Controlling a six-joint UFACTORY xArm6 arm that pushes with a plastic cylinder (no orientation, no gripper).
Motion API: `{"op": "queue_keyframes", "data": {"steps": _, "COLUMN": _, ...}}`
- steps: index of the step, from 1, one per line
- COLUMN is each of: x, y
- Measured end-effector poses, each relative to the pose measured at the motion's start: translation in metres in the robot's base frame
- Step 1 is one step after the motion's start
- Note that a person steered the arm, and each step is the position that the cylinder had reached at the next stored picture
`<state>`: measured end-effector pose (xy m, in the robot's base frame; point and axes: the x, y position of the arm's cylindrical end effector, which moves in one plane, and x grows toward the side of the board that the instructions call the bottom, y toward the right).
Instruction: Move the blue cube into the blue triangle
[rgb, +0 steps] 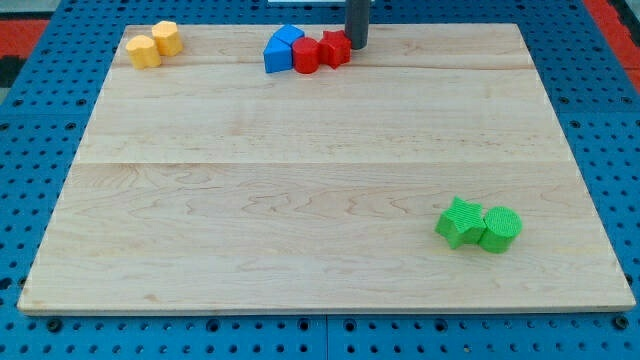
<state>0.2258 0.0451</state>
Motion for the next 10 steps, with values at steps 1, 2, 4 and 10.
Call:
{"op": "queue_keyframes", "data": {"steps": 1, "x": -0.001, "y": -0.004}}
{"op": "queue_keyframes", "data": {"steps": 2, "x": -0.001, "y": -0.022}}
{"op": "queue_keyframes", "data": {"steps": 4, "x": -0.014, "y": -0.028}}
{"op": "queue_keyframes", "data": {"steps": 10, "x": -0.033, "y": -0.064}}
